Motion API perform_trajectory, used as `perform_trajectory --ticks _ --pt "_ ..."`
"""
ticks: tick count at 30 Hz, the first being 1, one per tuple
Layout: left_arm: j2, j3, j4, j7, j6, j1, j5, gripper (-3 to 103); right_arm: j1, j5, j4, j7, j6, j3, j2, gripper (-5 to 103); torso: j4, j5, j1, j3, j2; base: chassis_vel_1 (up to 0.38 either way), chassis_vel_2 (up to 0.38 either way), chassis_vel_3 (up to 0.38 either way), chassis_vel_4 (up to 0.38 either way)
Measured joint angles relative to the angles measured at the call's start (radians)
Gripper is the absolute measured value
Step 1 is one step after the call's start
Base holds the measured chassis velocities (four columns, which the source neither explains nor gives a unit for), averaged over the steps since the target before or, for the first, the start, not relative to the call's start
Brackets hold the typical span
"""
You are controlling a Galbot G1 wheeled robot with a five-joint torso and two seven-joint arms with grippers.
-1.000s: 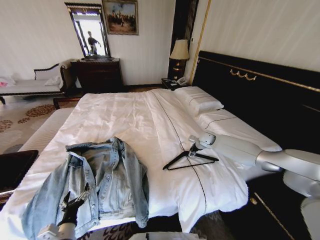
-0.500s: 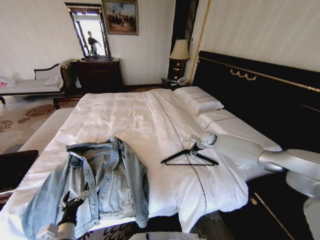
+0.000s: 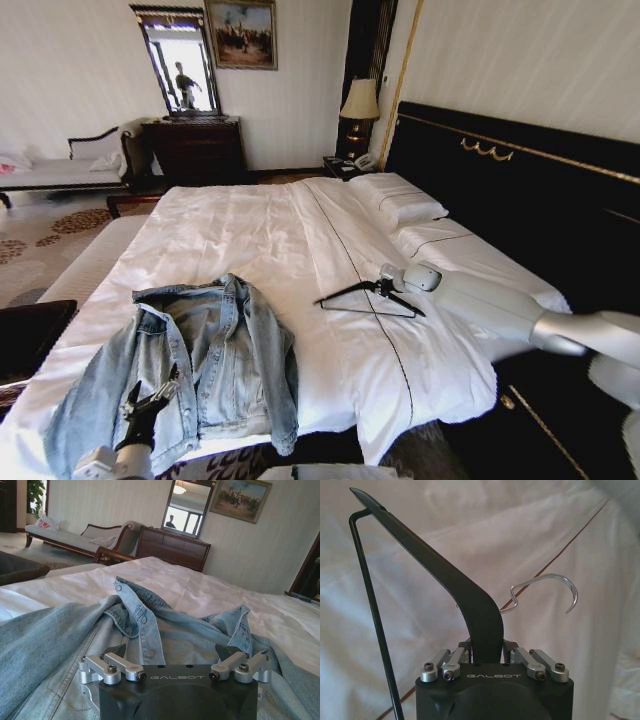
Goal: Pick up the clothes from the bed and hang them on the clothes hanger.
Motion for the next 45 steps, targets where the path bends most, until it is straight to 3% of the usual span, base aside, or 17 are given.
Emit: perform_trajectory --ticks 6,12,15,26,45 --pt "-0.006 0.006 -0.014 -0.003 0.011 0.0 0.007 100 -0.102 -0.056 0.194 0.069 0.044 0.155 -0.109 30 -0.0003 -0.0003 0.0 0.0 0.0 0.0 0.0 0.0 0.0" --pt "-0.011 0.008 -0.02 -0.004 0.015 0.002 0.012 100 -0.156 -0.08 0.292 0.094 0.092 0.253 -0.16 30 -0.0002 -0.0001 0.0 0.0 0.0 0.0 0.0 0.0 0.0" --pt "-0.016 0.008 -0.022 -0.006 0.015 0.005 0.015 100 -0.245 -0.138 0.367 0.106 0.129 0.351 -0.175 30 -0.0002 -0.0001 0.0 0.0 0.0 0.0 0.0 0.0 0.0" --pt "-0.017 0.003 -0.035 -0.006 0.015 0.021 0.025 100 -0.512 -0.291 0.407 0.165 0.128 0.516 -0.113 30 0.0001 0.0 0.0 0.0 0.0 0.0 0.0 0.0 0.0" --pt "-0.018 0.009 -0.034 -0.006 0.018 0.02 0.03 100 -0.573 -0.297 0.411 0.202 0.115 0.573 -0.111 30 -0.0003 0.0 0.0 0.0 0.0 0.02 0.02 -0.022 -0.022"
